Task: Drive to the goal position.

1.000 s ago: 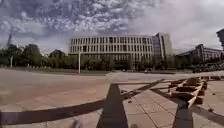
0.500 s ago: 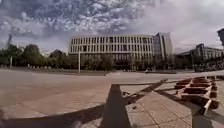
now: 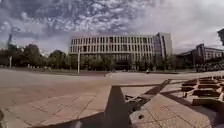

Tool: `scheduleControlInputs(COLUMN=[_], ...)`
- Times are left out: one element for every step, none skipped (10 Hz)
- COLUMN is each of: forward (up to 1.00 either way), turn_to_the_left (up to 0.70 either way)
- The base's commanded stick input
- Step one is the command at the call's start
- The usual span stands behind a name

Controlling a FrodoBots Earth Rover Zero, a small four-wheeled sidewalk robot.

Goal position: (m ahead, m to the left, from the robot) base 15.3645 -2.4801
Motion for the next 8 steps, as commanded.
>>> scheduleControlInputs(forward=[0.70,0.70,0.70,0.70,0.70,0.70,0.70,0.70], turn_to_the_left=[0.00,-0.07,-0.07,-0.02,0.00,0.00,0.00,0.00])
